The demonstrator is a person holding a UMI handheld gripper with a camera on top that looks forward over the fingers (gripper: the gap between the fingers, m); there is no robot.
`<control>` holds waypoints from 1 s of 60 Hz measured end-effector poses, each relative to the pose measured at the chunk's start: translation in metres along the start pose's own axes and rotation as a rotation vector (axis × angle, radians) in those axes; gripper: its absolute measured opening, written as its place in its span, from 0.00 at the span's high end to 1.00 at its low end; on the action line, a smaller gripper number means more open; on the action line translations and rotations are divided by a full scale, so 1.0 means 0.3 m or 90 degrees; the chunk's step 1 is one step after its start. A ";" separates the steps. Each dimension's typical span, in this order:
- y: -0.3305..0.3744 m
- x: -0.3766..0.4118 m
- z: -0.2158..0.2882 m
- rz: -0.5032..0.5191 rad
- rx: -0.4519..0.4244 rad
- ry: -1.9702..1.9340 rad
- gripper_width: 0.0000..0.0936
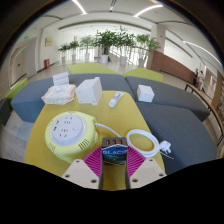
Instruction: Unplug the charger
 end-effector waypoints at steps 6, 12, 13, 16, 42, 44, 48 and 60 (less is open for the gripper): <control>0.008 -0.002 0.000 0.001 0.017 0.017 0.55; 0.040 0.007 0.005 0.015 0.016 0.018 0.06; 0.048 0.010 0.009 0.020 0.010 0.019 0.10; 0.076 0.011 0.015 0.027 0.000 0.020 0.11; 0.549 -0.026 0.024 0.028 -0.070 0.024 0.10; 0.578 -0.027 0.018 0.028 -0.074 0.027 0.10; 0.612 -0.030 0.009 0.025 -0.088 0.038 0.10; 0.624 -0.048 -0.043 0.036 -0.092 -0.024 0.10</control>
Point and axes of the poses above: the point between the fingertips, and its own axes, seen from behind it with the camera up: x to the left, z up, y backward, against the way the camera looks, the point moved 6 cm from there along y, backward, against the way the camera looks, and after that the axes turned 15 degrees about y, right-handed, at the moved point
